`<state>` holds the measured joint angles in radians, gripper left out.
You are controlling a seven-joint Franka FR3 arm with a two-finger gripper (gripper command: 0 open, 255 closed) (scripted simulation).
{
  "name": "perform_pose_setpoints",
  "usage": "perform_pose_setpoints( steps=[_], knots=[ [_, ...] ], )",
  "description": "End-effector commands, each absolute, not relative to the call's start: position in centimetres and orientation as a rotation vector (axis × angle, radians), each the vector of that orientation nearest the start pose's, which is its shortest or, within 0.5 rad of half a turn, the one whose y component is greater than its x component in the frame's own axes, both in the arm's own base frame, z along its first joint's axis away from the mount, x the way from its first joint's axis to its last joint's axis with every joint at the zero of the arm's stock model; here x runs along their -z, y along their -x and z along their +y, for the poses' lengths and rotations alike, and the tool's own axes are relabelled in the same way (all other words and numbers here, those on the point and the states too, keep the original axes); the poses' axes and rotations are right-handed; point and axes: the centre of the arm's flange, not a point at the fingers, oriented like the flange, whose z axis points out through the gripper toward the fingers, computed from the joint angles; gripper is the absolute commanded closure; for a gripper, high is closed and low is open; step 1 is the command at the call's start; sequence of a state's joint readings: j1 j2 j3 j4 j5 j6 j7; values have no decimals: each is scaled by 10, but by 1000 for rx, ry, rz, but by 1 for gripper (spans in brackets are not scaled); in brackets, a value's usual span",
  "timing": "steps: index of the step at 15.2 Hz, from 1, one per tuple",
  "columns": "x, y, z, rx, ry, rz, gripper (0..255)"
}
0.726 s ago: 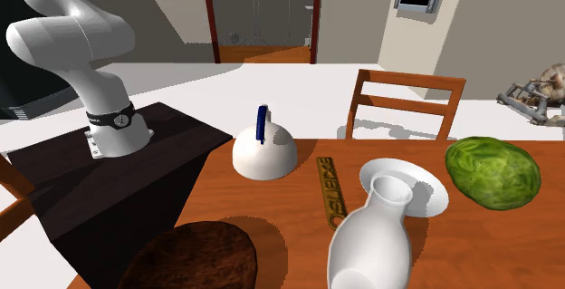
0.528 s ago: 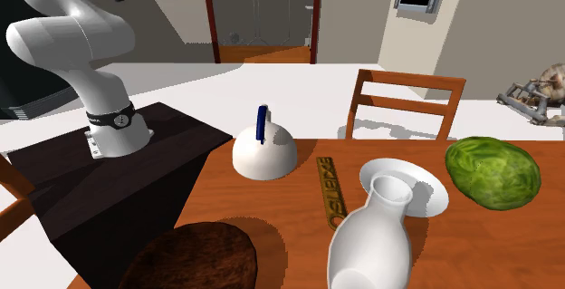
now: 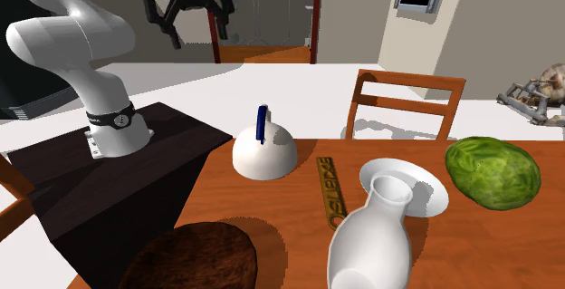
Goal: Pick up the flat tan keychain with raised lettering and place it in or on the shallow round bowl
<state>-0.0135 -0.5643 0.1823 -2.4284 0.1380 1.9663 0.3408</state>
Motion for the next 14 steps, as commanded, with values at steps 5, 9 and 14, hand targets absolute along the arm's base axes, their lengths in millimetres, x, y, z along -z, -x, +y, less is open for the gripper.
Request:
perform_pose_setpoints(
  steps=[5,9,14],
  knots=[
    [-456,-430,122,111,3048,546,0],
    [-418,-460,146,95,3036,658,0],
    [-370,-500,173,75,3014,799,0]
  ],
)
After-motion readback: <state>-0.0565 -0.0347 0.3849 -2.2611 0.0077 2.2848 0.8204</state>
